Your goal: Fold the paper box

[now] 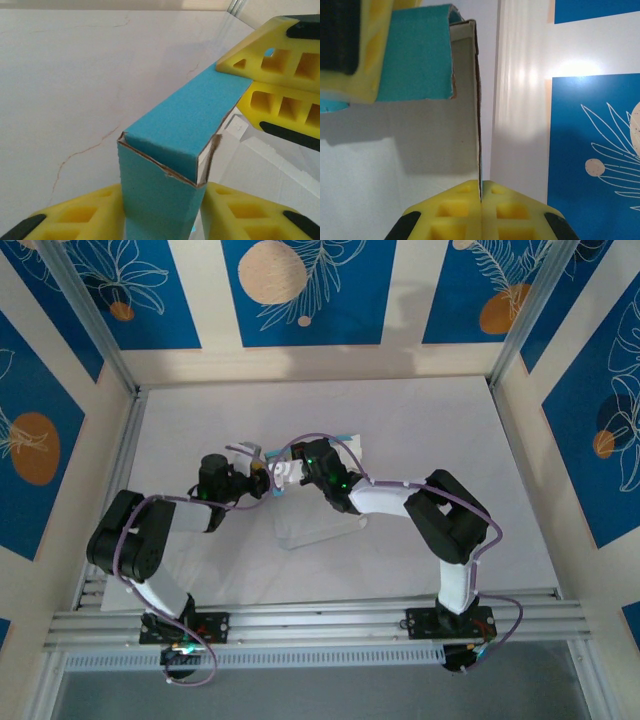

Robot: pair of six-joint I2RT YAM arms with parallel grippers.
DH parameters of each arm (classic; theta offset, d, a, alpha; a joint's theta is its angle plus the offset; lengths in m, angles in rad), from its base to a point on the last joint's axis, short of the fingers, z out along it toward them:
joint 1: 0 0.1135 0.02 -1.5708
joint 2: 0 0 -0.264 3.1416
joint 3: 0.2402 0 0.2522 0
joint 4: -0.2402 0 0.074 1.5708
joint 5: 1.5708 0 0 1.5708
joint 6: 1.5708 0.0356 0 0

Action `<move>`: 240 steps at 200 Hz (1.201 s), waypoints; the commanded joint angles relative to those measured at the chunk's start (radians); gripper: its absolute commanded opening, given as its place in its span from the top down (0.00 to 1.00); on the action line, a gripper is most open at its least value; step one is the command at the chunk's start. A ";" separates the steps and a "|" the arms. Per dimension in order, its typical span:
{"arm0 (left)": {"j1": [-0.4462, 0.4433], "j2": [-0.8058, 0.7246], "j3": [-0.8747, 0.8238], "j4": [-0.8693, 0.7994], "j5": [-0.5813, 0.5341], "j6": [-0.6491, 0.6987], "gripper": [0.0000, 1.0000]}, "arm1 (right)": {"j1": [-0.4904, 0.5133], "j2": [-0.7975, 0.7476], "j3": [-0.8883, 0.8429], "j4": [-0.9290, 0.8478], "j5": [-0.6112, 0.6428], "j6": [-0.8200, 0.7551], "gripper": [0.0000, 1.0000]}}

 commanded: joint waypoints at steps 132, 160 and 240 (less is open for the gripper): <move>-0.098 0.040 -0.086 0.357 -0.200 0.118 0.80 | 0.060 -0.009 0.004 0.043 0.067 0.057 1.00; -0.120 0.083 -0.101 0.496 -0.249 0.149 0.81 | 0.075 -0.009 -0.028 0.085 0.072 0.049 1.00; -0.180 0.175 -0.078 0.582 -0.363 0.307 0.88 | 0.113 -0.004 -0.074 0.103 0.094 0.062 1.00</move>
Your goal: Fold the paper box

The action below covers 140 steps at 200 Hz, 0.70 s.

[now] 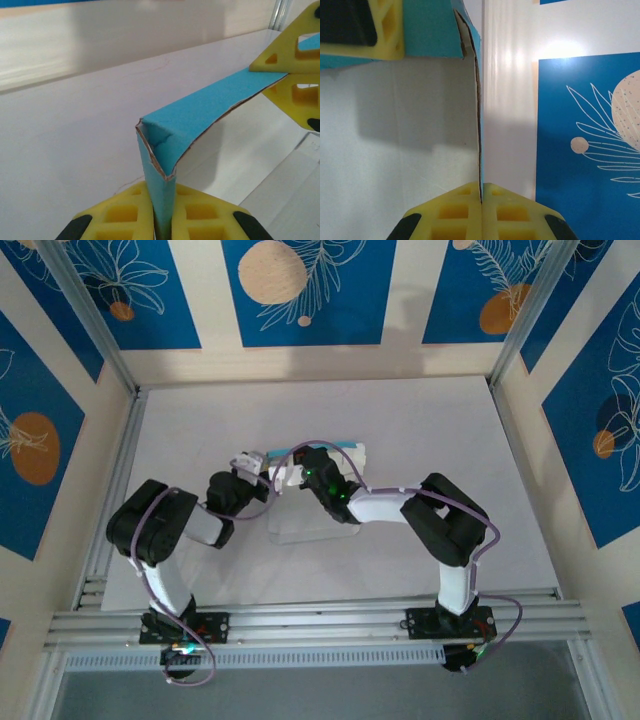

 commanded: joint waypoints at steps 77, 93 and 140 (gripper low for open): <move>-0.181 0.058 0.073 0.129 -0.398 0.177 0.88 | 0.105 0.036 0.005 -0.014 -0.003 0.074 1.00; -0.199 0.069 0.088 0.128 -0.452 0.192 0.88 | 0.117 0.040 0.020 -0.037 0.005 0.092 1.00; -0.235 0.103 0.139 0.128 -0.579 0.237 0.88 | 0.149 0.052 0.077 -0.130 0.042 0.160 1.00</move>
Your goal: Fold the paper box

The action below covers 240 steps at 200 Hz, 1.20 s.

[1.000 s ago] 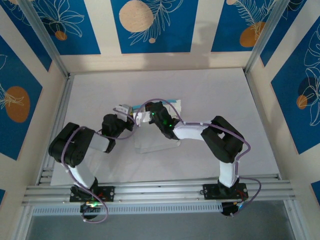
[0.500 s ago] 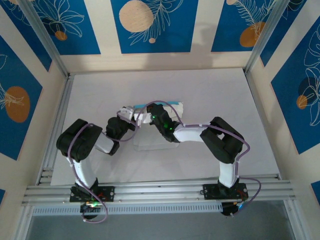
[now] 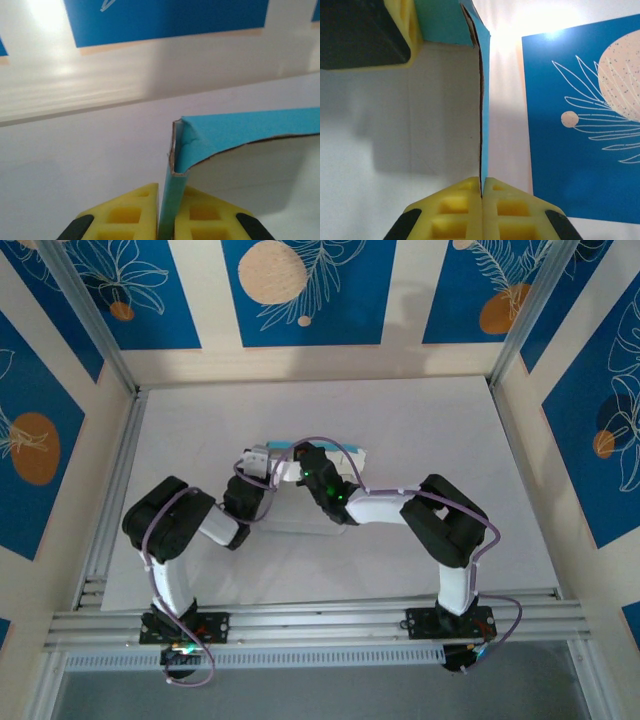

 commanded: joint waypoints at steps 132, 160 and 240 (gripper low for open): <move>-0.104 0.052 0.082 0.018 -0.070 0.173 0.86 | 0.114 0.040 0.091 -0.271 -0.087 0.111 1.00; -0.107 0.053 0.081 0.018 -0.022 0.127 1.00 | 0.098 0.030 0.063 -0.246 -0.092 0.090 1.00; -0.160 0.049 0.072 0.018 -0.066 0.004 1.00 | 0.059 -0.066 -0.022 -0.293 -0.174 0.092 0.97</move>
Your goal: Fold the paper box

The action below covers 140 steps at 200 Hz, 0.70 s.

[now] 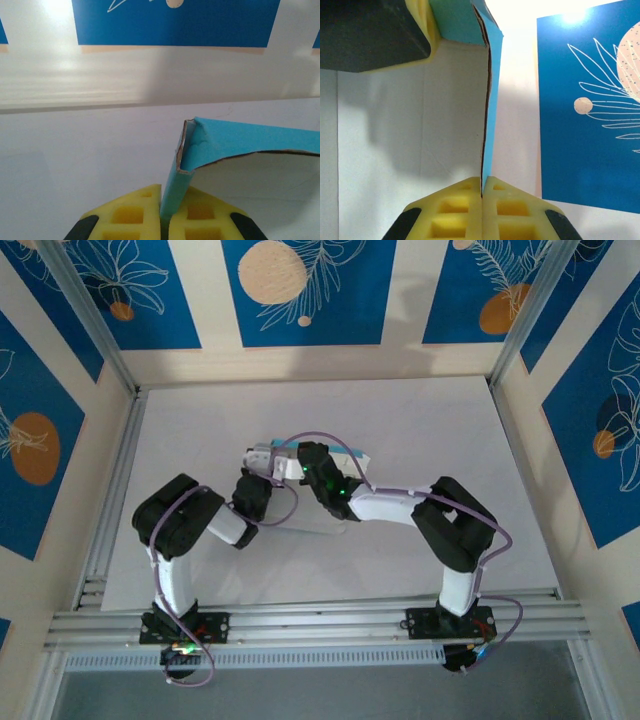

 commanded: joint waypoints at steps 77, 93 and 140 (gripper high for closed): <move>-0.161 0.006 0.027 0.001 -0.016 0.106 1.00 | 0.052 -0.111 -0.162 -0.091 -0.207 0.090 0.69; -0.168 0.007 0.029 0.001 -0.003 0.122 1.00 | 0.038 -0.186 -0.172 -0.140 -0.250 0.125 0.57; -0.171 0.006 0.026 0.001 -0.003 0.126 1.00 | 0.011 -0.357 -0.202 -0.333 -0.379 0.209 0.39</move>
